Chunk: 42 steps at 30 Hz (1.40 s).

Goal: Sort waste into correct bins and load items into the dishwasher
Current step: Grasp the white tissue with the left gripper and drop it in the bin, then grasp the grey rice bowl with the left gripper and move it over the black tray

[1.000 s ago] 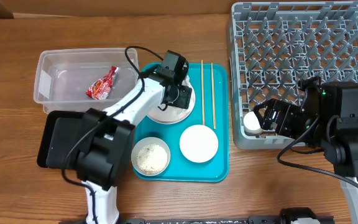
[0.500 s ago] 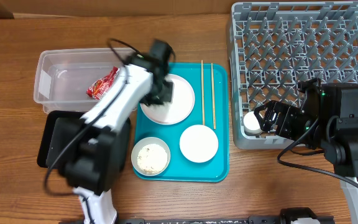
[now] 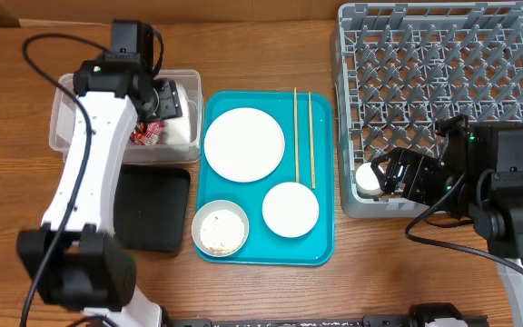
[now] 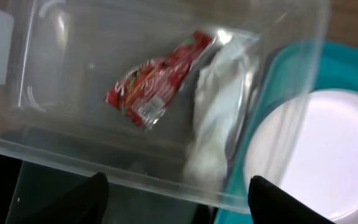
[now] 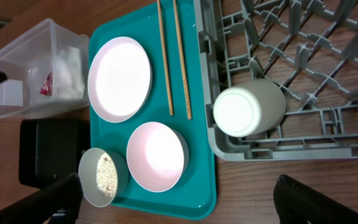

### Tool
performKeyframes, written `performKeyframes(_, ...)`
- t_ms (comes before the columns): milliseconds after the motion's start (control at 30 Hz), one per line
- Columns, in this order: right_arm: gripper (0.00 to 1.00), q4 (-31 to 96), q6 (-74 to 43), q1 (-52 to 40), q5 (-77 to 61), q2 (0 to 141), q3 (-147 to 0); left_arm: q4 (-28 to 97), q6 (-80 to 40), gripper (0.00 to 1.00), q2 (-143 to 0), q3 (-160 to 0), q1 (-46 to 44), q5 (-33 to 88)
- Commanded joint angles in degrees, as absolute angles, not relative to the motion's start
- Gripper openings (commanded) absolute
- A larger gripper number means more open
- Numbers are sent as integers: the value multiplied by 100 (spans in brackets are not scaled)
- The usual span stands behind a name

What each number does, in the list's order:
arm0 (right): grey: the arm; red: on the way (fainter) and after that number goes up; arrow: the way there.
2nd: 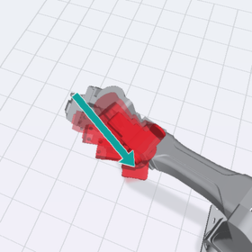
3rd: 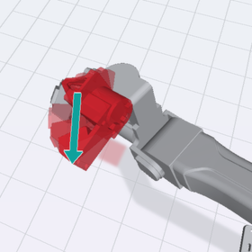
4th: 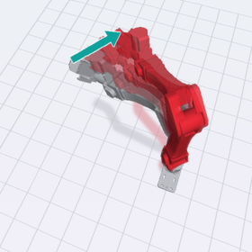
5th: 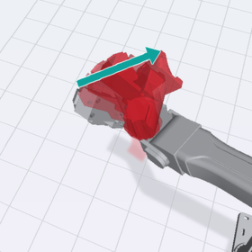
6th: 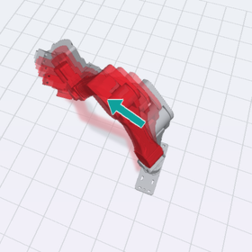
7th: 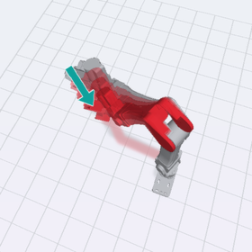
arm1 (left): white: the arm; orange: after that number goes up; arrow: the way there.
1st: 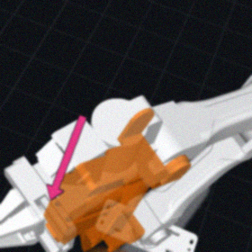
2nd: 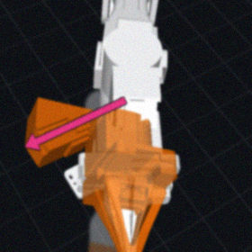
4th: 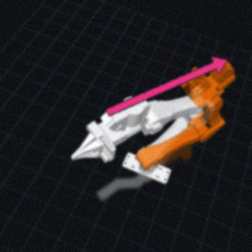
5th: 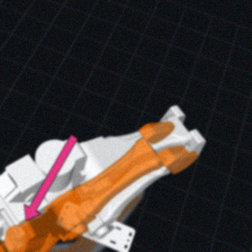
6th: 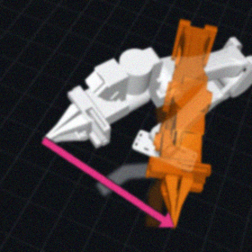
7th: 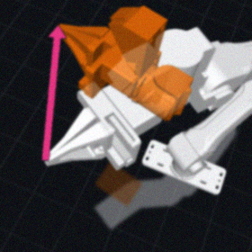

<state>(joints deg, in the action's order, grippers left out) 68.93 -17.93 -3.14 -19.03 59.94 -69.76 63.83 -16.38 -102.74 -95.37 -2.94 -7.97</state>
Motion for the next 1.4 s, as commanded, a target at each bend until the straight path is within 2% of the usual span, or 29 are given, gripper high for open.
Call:
performKeyframes(0, 100, 6899, -1754, -331, -1846, 5953, -7122, 6587, -1492, 69, -10073, -9581, -360, -548)
performKeyframes(200, 100, 6879, -1758, -331, -1848, 5953, -7122, 7321, -1577, 59, -9498, -9585, -1310, -38)
performKeyframes(400, 100, 6873, -1758, -331, -1848, 5953, -7122, 7865, -2440, 59, -9480, -9028, -2869, -62)
performKeyframes(567, 100, 6823, -1758, -331, -1848, 5953, -7122, 7111, -3411, 57, -9483, -7778, -3874, -60)
performKeyframes(733, 100, 6825, -1758, -331, -1848, 5953, -7122, 6442, -4045, 50, -9483, -6882, -4431, -353)
performKeyframes(1000, 100, 6825, -1758, -331, -1848, 5953, -7122, 5732, -4287, 47, -9520, -5977, -4604, -1094)
performKeyframes(1133, 100, 6829, -1758, -331, -1848, 5953, -7122, 5127, -4187, 35, -9524, -5546, -4606, -845)
performKeyframes(1167, 100, 6831, -1758, -331, -1848, 5953, -7122, 5037, -4145, 27, -9524, -5470, -4606, -696)
performKeyframes(1200, 100, 6829, -1758, -331, -1848, 5953, -7122, 5030, -4130, 12, -9524, -5435, -4606, -591)
performKeyframes(1233, 100, 6831, -1758, -331, -1848, 5953, -7122, 5065, -4128, 6, -9524, -5441, -4606, -596)
performKeyframes(1367, 100, 6827, -1758, -331, -1774, 5953, -7122, 5535, -4115, 4, -9386, -5699, -4506, -701)
